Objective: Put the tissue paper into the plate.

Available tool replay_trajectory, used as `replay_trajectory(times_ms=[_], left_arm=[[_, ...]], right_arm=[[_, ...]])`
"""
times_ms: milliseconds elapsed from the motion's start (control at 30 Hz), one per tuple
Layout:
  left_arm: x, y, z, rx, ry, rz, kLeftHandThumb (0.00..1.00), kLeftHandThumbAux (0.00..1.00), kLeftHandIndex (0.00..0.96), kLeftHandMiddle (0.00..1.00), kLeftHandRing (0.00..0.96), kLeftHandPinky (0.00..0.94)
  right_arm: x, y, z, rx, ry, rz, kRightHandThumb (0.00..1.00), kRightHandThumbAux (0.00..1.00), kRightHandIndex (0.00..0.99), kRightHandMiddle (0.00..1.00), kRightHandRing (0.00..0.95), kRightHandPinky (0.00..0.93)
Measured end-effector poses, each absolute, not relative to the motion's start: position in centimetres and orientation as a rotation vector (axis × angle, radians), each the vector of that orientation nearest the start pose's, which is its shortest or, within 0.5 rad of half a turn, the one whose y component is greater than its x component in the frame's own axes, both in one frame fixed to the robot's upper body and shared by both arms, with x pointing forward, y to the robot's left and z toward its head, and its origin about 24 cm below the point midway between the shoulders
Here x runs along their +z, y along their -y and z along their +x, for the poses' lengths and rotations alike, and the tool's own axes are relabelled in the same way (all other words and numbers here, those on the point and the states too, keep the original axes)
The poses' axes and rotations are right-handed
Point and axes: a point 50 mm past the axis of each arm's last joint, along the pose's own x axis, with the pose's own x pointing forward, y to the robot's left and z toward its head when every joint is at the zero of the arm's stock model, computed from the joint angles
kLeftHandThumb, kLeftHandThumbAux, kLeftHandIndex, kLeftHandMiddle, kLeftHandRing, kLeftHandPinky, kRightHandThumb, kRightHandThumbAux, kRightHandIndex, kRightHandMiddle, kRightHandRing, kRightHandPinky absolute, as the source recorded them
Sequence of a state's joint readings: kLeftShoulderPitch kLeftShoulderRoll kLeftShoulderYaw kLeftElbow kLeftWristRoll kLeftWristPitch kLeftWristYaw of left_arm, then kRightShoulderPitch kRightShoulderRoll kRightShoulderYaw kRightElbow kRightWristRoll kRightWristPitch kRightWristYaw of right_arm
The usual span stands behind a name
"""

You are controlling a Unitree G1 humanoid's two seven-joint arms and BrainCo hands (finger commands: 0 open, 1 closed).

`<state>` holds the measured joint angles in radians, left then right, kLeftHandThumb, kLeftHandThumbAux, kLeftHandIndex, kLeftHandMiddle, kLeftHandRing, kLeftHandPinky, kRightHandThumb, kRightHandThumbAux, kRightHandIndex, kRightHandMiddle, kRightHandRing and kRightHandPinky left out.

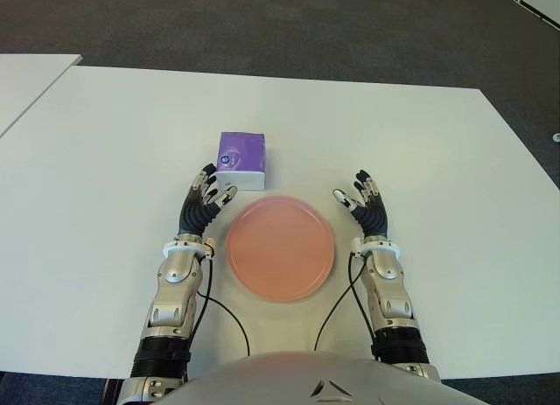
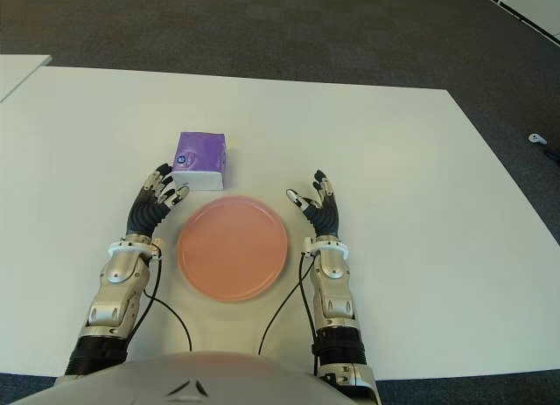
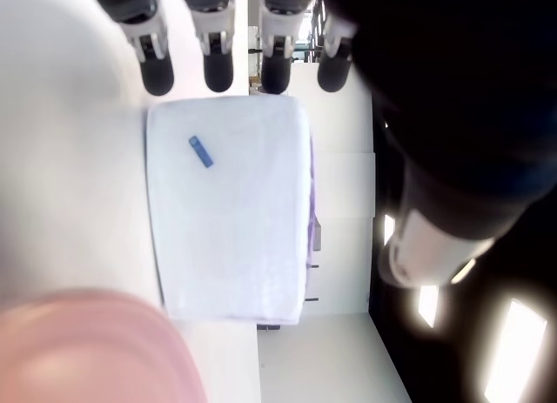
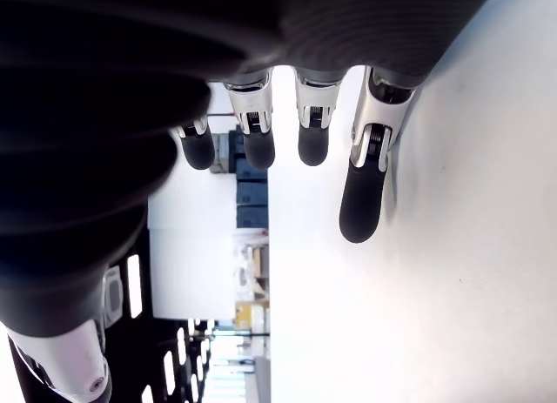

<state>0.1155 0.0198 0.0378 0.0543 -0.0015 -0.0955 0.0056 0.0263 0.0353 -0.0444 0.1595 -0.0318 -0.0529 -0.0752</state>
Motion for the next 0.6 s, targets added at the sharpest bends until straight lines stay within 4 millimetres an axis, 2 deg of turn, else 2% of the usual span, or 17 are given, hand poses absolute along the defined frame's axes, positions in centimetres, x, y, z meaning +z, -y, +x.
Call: replay_trajectory(times_ms=[600], left_arm=[[1.3,-16.98,22.7,0.074,-0.066,0.023,0.0,0.695,0.033,0.045,0.011,0.0]], right_arm=[[0.26,15.74,24.11,-0.124,-0.133,0.002,0.105,0.707,0.01,0.06,0.043,0.055]])
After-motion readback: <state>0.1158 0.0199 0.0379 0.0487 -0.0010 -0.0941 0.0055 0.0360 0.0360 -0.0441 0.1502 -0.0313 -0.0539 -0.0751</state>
